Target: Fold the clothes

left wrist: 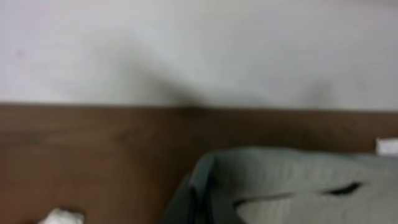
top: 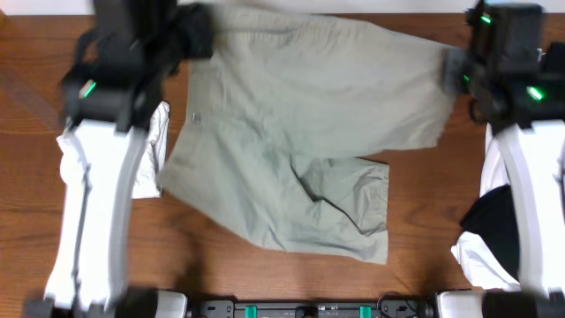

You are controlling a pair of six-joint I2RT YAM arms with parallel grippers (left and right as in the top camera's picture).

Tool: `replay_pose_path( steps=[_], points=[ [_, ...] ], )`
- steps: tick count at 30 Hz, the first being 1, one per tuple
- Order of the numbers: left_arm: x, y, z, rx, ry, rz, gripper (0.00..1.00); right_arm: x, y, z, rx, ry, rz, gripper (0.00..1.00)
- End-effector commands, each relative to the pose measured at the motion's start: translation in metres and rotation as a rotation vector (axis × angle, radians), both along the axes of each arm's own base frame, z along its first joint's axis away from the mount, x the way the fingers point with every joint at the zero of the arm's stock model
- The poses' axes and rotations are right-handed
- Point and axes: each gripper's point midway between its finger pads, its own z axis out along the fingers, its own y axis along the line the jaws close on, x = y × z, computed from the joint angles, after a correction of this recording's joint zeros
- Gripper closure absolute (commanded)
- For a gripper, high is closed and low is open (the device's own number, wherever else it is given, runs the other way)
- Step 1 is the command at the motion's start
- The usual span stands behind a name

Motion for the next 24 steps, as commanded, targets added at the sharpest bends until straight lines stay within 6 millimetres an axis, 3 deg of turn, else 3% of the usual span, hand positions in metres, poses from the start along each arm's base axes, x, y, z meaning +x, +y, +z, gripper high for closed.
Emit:
replay_pose_path(
  steps=[1,4,7,9,12,15,18,20,24],
  points=[
    [0.047,0.002,-0.013,-0.02,-0.045,0.013,0.94,0.03,-0.019,-0.021,-0.058,0.006,-0.051,0.99],
    [0.078,0.003,0.003,-0.053,-0.13,-0.011,0.94,0.048,-0.036,0.001,-0.09,-0.082,-0.112,0.99],
    [0.089,0.015,0.045,-0.063,-0.233,0.007,0.94,0.056,-0.048,0.065,-0.077,-0.23,-0.145,0.99],
    [0.085,0.027,0.084,-0.068,-0.322,0.025,0.94,0.053,-0.056,0.12,-0.071,-0.354,-0.166,0.99],
    [0.069,0.044,0.132,-0.07,-0.422,0.052,0.94,0.038,-0.065,0.186,-0.072,-0.492,-0.188,0.99],
    [0.05,0.05,0.153,-0.078,-0.432,0.031,0.94,0.02,-0.078,0.214,-0.083,-0.534,-0.217,0.99],
    [0.033,0.044,0.132,-0.098,-0.312,-0.023,0.94,0.01,-0.087,0.2,-0.09,-0.459,-0.235,0.99],
    [0.022,0.044,0.097,-0.1,-0.158,-0.016,0.94,0.005,-0.087,0.174,-0.093,-0.353,-0.232,0.99],
    [-0.008,0.044,0.016,-0.103,0.199,0.002,0.95,-0.005,-0.077,0.101,-0.041,-0.097,-0.214,0.99]
  ],
)
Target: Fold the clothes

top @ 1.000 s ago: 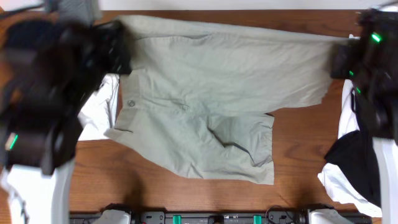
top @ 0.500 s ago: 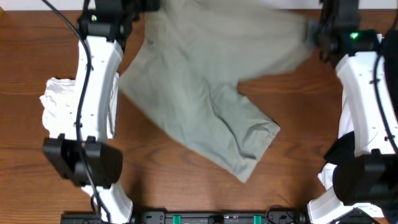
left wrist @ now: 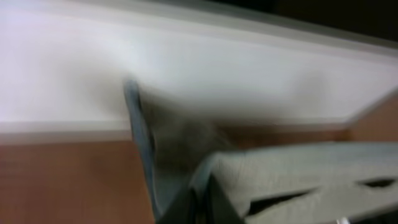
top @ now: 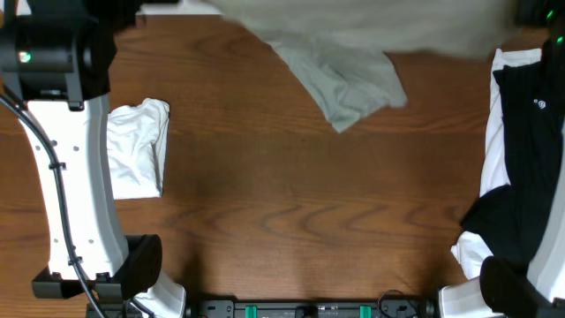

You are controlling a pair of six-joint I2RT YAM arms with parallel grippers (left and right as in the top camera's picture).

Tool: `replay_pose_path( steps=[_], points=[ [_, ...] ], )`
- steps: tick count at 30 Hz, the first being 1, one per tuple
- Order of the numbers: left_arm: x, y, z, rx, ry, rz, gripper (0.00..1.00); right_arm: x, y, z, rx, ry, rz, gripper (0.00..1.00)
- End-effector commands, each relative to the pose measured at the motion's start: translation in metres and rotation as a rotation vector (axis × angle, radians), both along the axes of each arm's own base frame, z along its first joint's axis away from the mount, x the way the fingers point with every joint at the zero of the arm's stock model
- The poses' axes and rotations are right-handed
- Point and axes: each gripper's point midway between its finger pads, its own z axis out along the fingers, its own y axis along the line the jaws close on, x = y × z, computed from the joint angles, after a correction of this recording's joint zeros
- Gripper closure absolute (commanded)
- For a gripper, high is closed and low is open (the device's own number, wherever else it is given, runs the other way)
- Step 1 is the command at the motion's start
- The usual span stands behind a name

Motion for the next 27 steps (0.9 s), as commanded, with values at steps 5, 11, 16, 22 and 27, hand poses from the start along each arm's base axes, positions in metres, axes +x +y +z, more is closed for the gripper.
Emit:
replay_pose_path(
  steps=[5,11,16,22,27],
  points=[
    [-0.023,0.031,-0.13,0.059,0.525,0.1,0.94,-0.022,-0.012,-0.139,0.073,0.468,-0.047,0.99],
    [-0.047,0.033,-0.19,0.091,0.77,0.091,0.94,-0.064,-0.007,-0.213,0.103,0.759,-0.054,0.99],
    [-0.052,0.033,-0.207,0.096,0.821,0.085,0.94,-0.069,-0.007,-0.228,0.106,0.797,-0.058,0.99],
    [-0.041,0.031,-0.177,0.085,0.68,0.085,0.94,-0.057,-0.005,-0.191,0.115,0.617,-0.055,0.99],
    [-0.047,0.027,-0.126,0.101,0.482,0.058,0.94,-0.058,-0.005,-0.124,0.11,0.346,-0.057,0.99]
  ],
)
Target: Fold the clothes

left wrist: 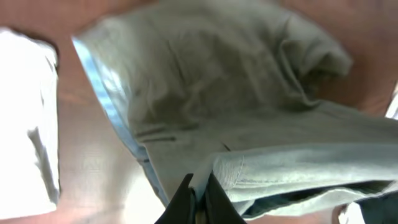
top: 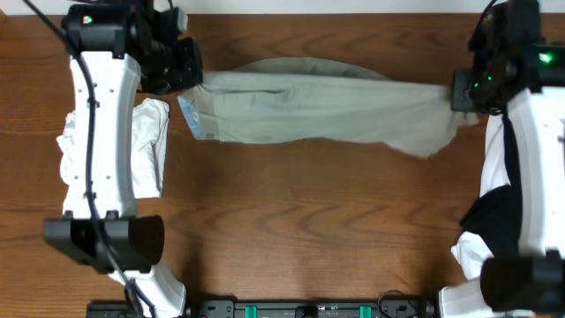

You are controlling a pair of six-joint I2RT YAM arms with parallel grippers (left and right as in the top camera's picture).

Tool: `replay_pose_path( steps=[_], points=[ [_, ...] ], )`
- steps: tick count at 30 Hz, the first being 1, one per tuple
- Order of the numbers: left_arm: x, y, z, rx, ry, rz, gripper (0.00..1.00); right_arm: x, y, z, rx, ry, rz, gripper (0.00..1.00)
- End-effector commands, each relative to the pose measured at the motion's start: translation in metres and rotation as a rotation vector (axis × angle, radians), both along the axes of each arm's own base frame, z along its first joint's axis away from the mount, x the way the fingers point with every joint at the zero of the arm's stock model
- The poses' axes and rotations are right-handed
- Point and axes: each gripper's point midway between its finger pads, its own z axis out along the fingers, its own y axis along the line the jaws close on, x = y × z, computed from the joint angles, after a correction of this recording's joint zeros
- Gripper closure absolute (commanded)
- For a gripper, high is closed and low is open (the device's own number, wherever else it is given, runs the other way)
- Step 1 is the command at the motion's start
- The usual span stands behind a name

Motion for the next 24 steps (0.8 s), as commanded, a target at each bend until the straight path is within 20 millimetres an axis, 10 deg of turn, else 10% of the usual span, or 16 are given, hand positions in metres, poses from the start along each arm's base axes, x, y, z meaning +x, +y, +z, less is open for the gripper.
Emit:
replay_pose_path(
  steps=[1,17,24],
  points=[
    [-0.016,0.014,0.062,0.062,-0.212,0.0,0.94,-0.019,-0.025,0.069,-0.048,-0.226,-0.102,0.99],
    [-0.155,0.015,0.234,0.058,-0.817,0.018,0.94,-0.128,-0.03,0.245,-0.124,-0.869,-0.181,0.99],
    [-0.198,0.015,0.27,0.053,-0.984,0.026,0.94,-0.177,-0.039,0.291,-0.172,-1.059,-0.253,0.99]
  ],
)
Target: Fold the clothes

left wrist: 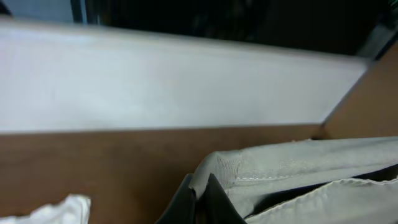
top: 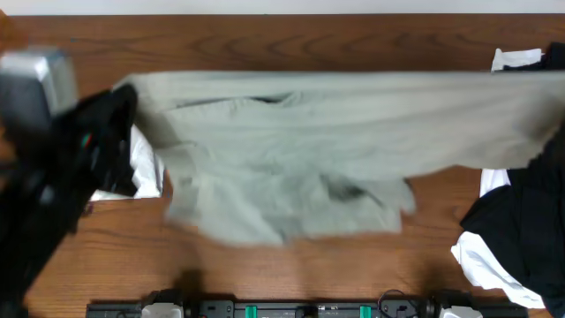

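Note:
The grey-green shorts (top: 300, 141) hang spread out in the overhead view, their top edge stretched from left to the right border, with the lower part drooping toward the table's front. The picture is blurred by motion. My left gripper (left wrist: 199, 190) is shut on a corner of the waistband (left wrist: 224, 168), which sticks up between the dark fingers. In the overhead view the left arm (top: 93, 141) is a dark blur at the shorts' left end. My right gripper does not show; the shorts' right end runs off the frame.
A crumpled white garment (top: 146, 172) lies on the table by the left arm, its edge also visible as white cloth (left wrist: 56, 211). At the right lie a black garment (top: 521, 221) and white cloth (top: 481, 256). A white wall (left wrist: 155, 81) borders the wooden table (top: 291, 35).
The shorts were a narrow bunched band stretched between both grippers over the far half of the table. Now they are spread wide and loom larger, and the left arm is nearer the left front.
The shorts first lay on the table with a gripper at each far corner. Then they were drawn up to the far edge, mostly out of view. After that they hung as a band between the grippers, and now they are spread wide, the left gripper gripping them throughout.

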You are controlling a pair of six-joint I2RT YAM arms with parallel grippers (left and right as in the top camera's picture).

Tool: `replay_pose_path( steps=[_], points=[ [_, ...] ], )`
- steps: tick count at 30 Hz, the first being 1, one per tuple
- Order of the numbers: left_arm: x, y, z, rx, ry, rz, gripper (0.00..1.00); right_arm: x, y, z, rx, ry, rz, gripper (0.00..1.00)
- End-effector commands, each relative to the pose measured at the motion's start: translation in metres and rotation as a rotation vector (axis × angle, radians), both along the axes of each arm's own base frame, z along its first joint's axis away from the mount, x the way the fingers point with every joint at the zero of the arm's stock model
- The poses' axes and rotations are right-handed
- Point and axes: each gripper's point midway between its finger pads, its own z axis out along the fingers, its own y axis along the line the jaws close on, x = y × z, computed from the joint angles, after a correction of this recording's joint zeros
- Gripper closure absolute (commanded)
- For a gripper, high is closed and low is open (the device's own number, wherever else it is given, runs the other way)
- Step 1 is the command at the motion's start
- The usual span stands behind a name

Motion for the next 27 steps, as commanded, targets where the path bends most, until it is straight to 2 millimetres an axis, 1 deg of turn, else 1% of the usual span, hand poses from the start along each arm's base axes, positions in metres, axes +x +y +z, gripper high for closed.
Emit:
replay_pose_path(
  steps=[1,3,4,5,7,9,10,11,12,14,16,17,18,19,21,22,23,24,25,27],
  points=[
    [0.0,0.013,0.008,0.027,-0.037,0.072,0.94,-0.017,-0.028,0.015,0.004,-0.056,-0.171,0.99],
    [0.012,0.013,0.0,0.029,-0.004,0.072,0.94,-0.009,-0.029,0.013,0.004,-0.046,-0.17,0.99],
    [0.019,0.013,-0.005,0.03,0.016,0.072,0.94,-0.002,-0.028,0.009,0.005,-0.029,-0.166,0.99],
    [0.031,0.013,-0.012,0.031,0.048,0.071,0.94,0.007,-0.028,0.004,0.005,-0.005,-0.161,0.99],
    [0.058,0.013,-0.03,0.034,0.12,0.07,0.94,0.03,-0.029,-0.012,0.006,0.067,-0.155,0.99],
    [0.088,0.013,-0.05,0.037,0.195,0.068,0.94,0.057,-0.032,-0.035,0.007,0.159,-0.155,0.99],
    [0.106,0.013,-0.063,0.039,0.239,0.068,0.94,0.072,-0.032,-0.049,0.013,0.211,-0.152,0.99],
    [0.13,0.013,-0.079,0.042,0.29,0.067,0.94,0.091,-0.033,-0.067,0.024,0.272,-0.151,0.99],
    [0.144,0.012,-0.09,0.043,0.319,0.066,0.94,0.102,-0.034,-0.079,0.03,0.311,-0.152,0.99],
    [0.178,0.012,-0.118,0.045,0.389,0.065,0.94,0.132,-0.037,-0.112,0.045,0.408,-0.156,0.99],
    [0.21,0.012,-0.149,0.048,0.457,0.063,0.94,0.16,-0.038,-0.144,0.054,0.496,-0.152,0.99],
    [0.227,0.012,-0.168,0.05,0.493,0.063,0.94,0.178,-0.037,-0.166,0.059,0.549,-0.141,0.99],
    [0.242,0.012,-0.184,0.051,0.52,0.062,0.94,0.19,-0.037,-0.18,0.062,0.579,-0.132,0.99],
    [0.258,0.012,-0.202,0.052,0.547,0.062,0.94,0.206,-0.036,-0.199,0.068,0.617,-0.122,0.99],
    [0.287,0.012,-0.233,0.053,0.578,0.061,0.94,0.232,-0.037,-0.23,0.071,0.666,-0.116,0.99],
    [0.304,0.012,-0.253,0.054,0.591,0.061,0.94,0.247,-0.039,-0.249,0.072,0.688,-0.116,0.97],
    [0.317,0.012,-0.268,0.054,0.6,0.061,0.94,0.259,-0.04,-0.264,0.072,0.702,-0.117,0.91],
    [0.328,0.011,-0.284,0.055,0.611,0.061,0.89,0.269,-0.041,-0.279,0.073,0.717,-0.118,0.82],
    [0.337,0.011,-0.301,0.055,0.629,0.06,0.72,0.28,-0.042,-0.296,0.073,0.739,-0.118,0.8],
    [0.346,0.011,-0.334,0.058,0.683,0.06,0.45,0.289,-0.043,-0.326,0.073,0.792,-0.123,0.75]
  ],
)
